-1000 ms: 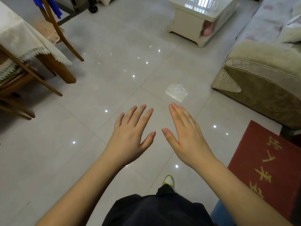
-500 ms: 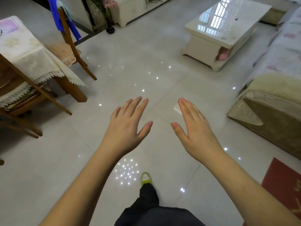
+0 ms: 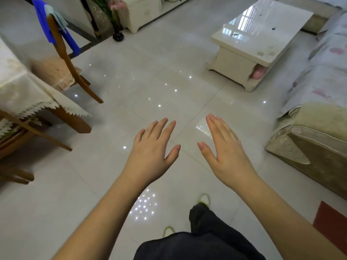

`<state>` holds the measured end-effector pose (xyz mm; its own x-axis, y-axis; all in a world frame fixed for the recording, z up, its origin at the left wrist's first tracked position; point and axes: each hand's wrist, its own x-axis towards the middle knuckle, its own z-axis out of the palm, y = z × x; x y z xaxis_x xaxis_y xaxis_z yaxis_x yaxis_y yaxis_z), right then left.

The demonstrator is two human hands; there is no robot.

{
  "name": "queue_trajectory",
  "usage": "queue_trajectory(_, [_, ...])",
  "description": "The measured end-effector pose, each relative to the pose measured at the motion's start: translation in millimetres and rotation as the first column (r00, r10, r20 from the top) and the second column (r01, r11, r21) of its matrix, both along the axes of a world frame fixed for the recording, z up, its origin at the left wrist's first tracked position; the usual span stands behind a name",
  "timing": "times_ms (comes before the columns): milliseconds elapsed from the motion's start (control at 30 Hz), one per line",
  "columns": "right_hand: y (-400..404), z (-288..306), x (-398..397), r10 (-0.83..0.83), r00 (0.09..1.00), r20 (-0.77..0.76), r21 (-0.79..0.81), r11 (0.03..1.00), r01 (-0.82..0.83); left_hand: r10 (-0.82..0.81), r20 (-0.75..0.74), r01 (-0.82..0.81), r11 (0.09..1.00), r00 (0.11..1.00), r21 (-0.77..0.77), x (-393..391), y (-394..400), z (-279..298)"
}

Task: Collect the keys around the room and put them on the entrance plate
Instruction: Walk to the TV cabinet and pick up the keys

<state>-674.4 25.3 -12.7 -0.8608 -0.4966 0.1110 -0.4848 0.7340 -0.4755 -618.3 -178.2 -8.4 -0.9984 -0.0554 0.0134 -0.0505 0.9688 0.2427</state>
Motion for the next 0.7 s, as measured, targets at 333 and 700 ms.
queue_trajectory(333, [-17,-12,-191,0.071,0.997,0.028,-0.046,0.996,-0.07,0.059,0.053,-0.056,0.997,0.997,-0.045,-184,-7,-8])
queue_trajectory(700, [-63,-9,-363,0.184,0.98,0.075,-0.12,0.977,-0.175,0.178,0.007,-0.177,0.981,0.984,-0.074,-336,-41,9])
